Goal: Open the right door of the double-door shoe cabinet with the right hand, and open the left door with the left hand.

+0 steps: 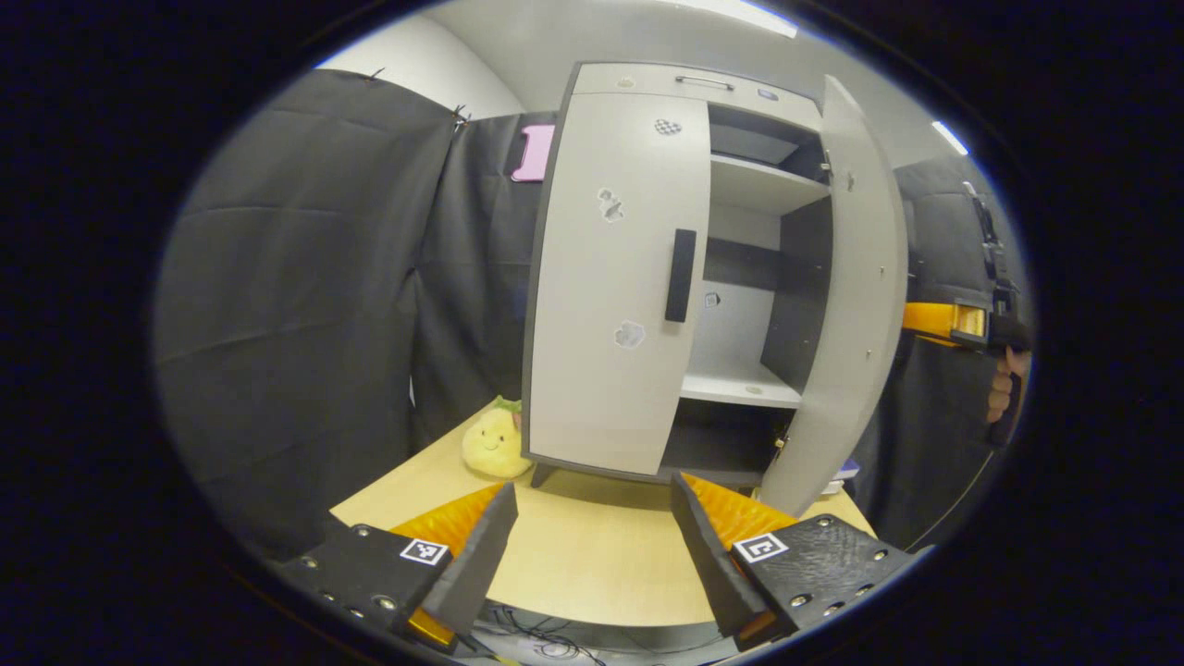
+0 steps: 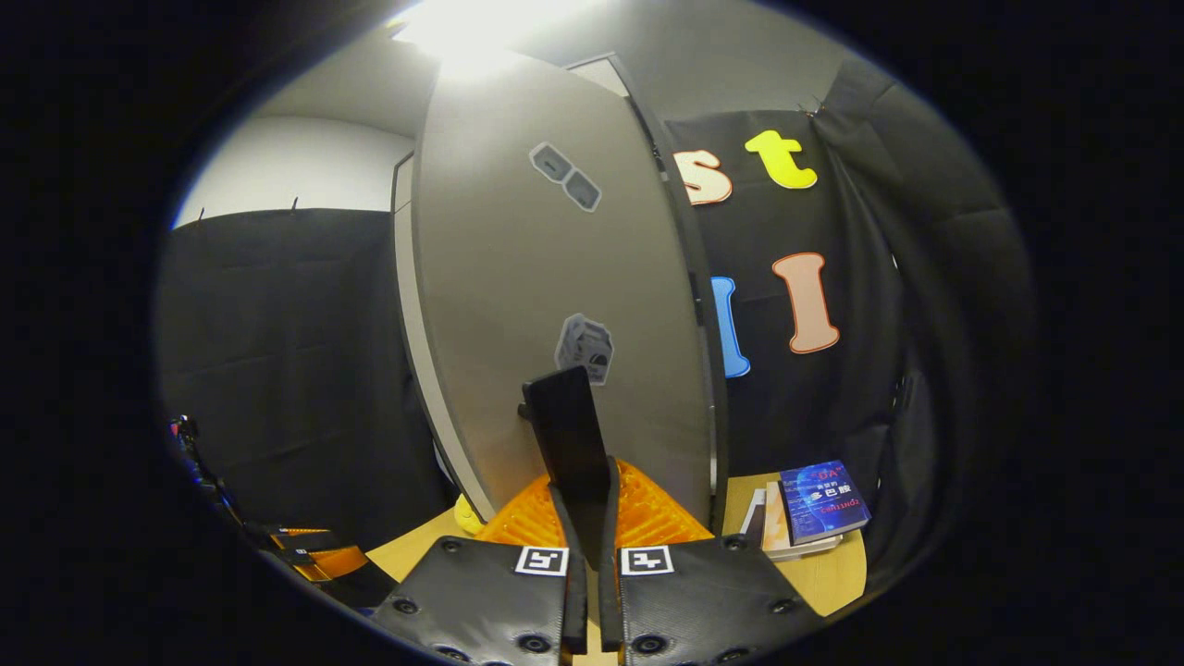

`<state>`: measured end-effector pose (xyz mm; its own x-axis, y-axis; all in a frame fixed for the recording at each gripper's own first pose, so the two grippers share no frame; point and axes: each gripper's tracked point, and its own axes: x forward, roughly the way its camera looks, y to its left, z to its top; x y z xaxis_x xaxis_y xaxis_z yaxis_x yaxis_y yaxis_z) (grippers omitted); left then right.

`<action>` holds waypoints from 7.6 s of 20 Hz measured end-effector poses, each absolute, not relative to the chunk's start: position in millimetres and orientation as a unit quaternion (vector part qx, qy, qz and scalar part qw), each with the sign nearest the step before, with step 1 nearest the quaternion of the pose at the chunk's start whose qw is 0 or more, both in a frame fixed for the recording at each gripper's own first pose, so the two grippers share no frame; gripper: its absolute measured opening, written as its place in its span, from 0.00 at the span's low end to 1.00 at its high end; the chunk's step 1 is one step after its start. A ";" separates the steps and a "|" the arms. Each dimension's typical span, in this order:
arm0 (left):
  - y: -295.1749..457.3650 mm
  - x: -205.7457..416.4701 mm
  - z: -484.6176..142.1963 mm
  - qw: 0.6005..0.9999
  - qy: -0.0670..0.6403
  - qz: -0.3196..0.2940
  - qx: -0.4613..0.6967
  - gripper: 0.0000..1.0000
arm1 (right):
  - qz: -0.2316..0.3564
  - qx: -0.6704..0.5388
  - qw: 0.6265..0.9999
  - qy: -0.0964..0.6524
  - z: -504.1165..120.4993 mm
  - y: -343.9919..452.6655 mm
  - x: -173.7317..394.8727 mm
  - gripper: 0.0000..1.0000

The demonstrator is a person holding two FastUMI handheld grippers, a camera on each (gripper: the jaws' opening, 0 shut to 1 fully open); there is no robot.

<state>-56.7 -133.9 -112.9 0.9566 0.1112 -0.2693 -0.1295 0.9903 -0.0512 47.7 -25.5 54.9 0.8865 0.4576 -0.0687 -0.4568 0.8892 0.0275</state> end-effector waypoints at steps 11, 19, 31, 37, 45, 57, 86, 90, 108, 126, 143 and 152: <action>-150.7 -71.5 -105.6 0.986 0.116 0.117 -0.036 0.95 | 0.236 -0.002 0.971 0.031 66.4 -81.2 59.7 0.06; -106.2 -40.3 -90.7 0.988 0.103 0.112 -0.027 0.95 | 0.177 -0.004 0.984 0.032 64.3 -82.8 57.2 0.06; -124.6 85.3 -40.6 0.998 0.054 -0.034 -0.013 0.96 | 0.083 0.049 0.994 0.045 48.0 -93.3 10.5 0.08; -168.1 156.0 -5.3 0.995 0.021 -0.098 0.001 0.95 | -0.031 0.016 0.999 -0.001 62.9 -154.7 -25.7 0.92; -198.7 230.0 28.6 0.994 -0.013 -0.107 -0.006 0.95 | -0.148 0.040 0.988 -0.021 74.7 -229.1 -60.3 0.98; -218.9 274.2 27.3 0.995 -0.019 -0.096 -0.008 0.43 | -0.199 0.068 0.977 -0.031 68.2 -267.1 -76.9 0.98; -180.3 216.2 24.1 0.991 0.011 -0.134 -0.026 0.05 | -0.076 0.058 0.995 -0.024 67.4 -199.3 5.3 0.92; -165.5 201.3 22.6 0.991 0.019 -0.131 -0.026 0.05 | -0.072 0.060 0.995 -0.021 63.8 -188.1 14.2 0.92; -67.2 142.6 29.4 0.997 0.009 -0.068 -0.033 0.03 | -0.069 0.065 0.995 -0.020 67.6 -157.5 28.3 0.98; 35.7 124.2 29.8 0.999 0.015 -0.012 0.049 0.01 | -0.159 0.011 0.986 -0.052 110.1 -142.1 -58.5 0.98; -157.5 53.6 49.8 0.994 -0.034 -0.019 0.103 0.96 | -0.010 0.023 1.000 -0.015 46.7 -146.3 -75.0 0.98; -210.3 40.1 21.7 0.998 0.001 -0.026 0.055 0.95 | 0.011 0.072 0.997 0.007 15.1 -161.5 -94.3 0.98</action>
<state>40.1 -210.3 21.7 0.9987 -0.0517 -0.0048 0.0519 0.9926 0.1094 -94.3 -161.5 15.1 0.9997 0.0223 -0.0119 -0.0204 0.9895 0.1434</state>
